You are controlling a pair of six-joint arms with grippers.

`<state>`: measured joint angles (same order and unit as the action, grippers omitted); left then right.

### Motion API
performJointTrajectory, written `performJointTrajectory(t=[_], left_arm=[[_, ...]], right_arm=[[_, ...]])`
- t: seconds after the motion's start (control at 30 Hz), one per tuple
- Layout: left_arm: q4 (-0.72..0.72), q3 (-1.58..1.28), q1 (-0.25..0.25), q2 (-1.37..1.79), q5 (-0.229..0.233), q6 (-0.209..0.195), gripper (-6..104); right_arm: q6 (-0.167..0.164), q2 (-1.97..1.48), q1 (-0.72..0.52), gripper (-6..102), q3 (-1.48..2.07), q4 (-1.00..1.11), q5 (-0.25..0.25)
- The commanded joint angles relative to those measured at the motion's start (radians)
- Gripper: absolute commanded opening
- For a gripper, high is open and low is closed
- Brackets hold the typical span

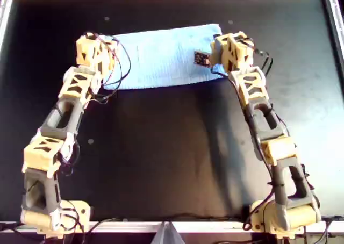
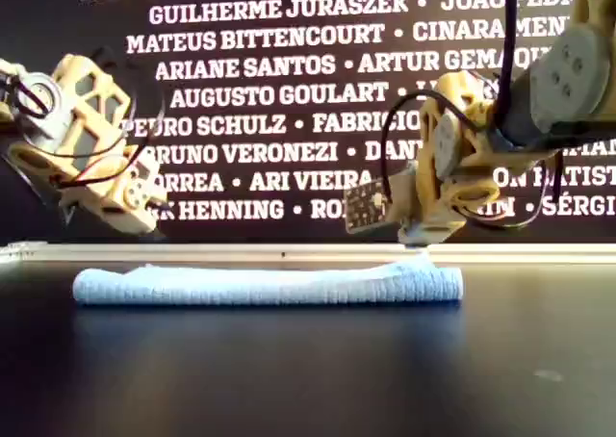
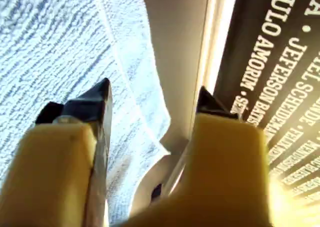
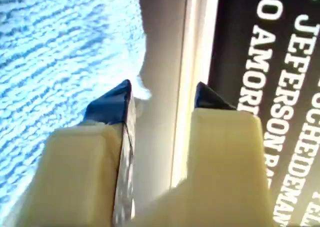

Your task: Fold a cloth

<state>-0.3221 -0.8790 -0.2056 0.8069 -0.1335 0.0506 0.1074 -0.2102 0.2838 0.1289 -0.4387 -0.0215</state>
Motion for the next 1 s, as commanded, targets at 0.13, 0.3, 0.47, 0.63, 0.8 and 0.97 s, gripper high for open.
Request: performJointTrajectory(t=[0.13, 0.3, 0.47, 0.63, 0.8, 0.97], left_arm=[[0.012, 0.058, 0.025, 0.055, 0.0, 0.002, 67], [0.003, 0.055, 0.026, 0.063, 0.0, 0.002, 66], [-0.08, -0.054, 0.041, 0.21, 0.002, 0.003, 66], [-0.23, -0.325, 0.066, 0.589, 0.002, 0.005, 66], [-0.242, -0.591, 0.071, 0.96, 0.002, 0.003, 58], [-0.241, -0.796, 0.071, 1.267, 0.002, -0.003, 32]], right_arm=[[-0.003, -0.071, -0.003, 51, -0.089, 0.04, -0.003], [-0.005, -0.107, -0.017, 51, -0.087, 0.018, -0.002], [-0.005, -0.21, -0.067, 42, -0.075, -0.003, 0.012], [0.009, -0.391, -0.109, 4, -0.066, -0.202, 0.014], [0.012, -0.584, -0.109, 0, -0.063, -0.528, 0.012], [0.014, -0.747, -0.095, 3, -0.087, -0.93, 0.014]])
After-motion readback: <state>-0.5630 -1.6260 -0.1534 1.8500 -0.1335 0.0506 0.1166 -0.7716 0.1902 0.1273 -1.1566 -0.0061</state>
